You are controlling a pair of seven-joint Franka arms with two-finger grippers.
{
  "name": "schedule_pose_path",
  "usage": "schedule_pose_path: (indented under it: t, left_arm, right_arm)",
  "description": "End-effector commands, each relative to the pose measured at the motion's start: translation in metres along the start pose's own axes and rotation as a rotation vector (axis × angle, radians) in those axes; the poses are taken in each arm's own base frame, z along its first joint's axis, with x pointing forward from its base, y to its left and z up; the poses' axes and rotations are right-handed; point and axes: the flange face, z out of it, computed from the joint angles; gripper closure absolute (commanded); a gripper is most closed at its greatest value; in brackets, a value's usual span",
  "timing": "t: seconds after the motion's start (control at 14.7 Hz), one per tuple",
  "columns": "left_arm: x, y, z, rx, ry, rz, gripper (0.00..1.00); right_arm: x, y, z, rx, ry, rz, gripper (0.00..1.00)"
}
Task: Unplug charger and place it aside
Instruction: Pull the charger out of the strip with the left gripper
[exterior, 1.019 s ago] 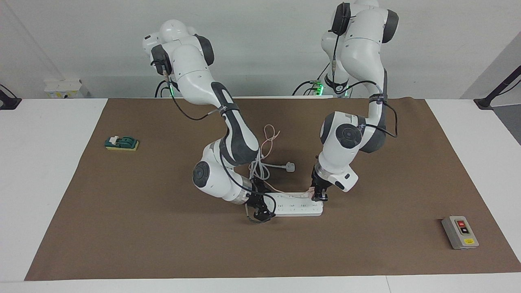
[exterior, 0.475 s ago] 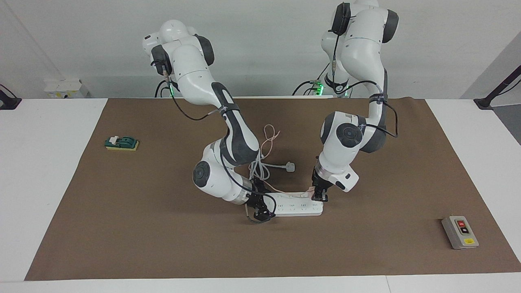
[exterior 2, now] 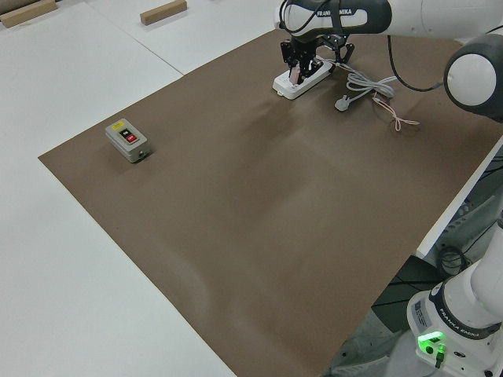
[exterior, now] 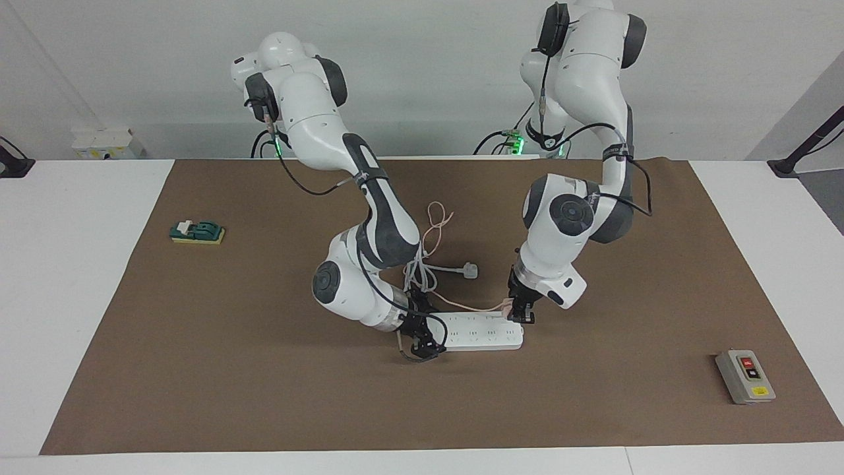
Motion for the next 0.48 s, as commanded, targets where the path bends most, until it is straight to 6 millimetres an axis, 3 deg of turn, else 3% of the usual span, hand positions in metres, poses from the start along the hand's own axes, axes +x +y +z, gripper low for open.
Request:
schedule_pose_path:
  t: [0.0, 0.14, 0.2, 0.27, 0.34, 0.41]
  left_arm:
    - [0.02, -0.009, -0.048, 0.011, 0.015, 0.031, 1.0]
    - [0.06, -0.015, -0.081, 0.038, 0.016, 0.089, 1.0]
    - [0.079, -0.019, -0.092, 0.054, 0.011, 0.142, 1.0]
    - [0.103, -0.022, -0.094, 0.08, 0.008, 0.194, 1.0]
    - [0.134, -0.024, -0.099, 0.087, 0.003, 0.236, 1.0]
    - [0.173, -0.028, -0.104, 0.092, -0.007, 0.304, 1.0]
  right_arm:
    - [0.0, -0.002, 0.007, 0.012, 0.017, -0.032, 0.52]
    - [0.001, -0.001, 0.007, 0.01, 0.021, -0.033, 0.51]
    - [0.001, -0.001, 0.006, 0.008, 0.019, -0.025, 0.44]
    - [-0.002, -0.001, 0.003, 0.007, 0.017, -0.022, 0.32]
    - [-0.008, -0.003, -0.004, 0.018, 0.009, -0.017, 0.07]
    - [-0.013, -0.006, -0.023, 0.033, 0.002, 0.011, 0.0]
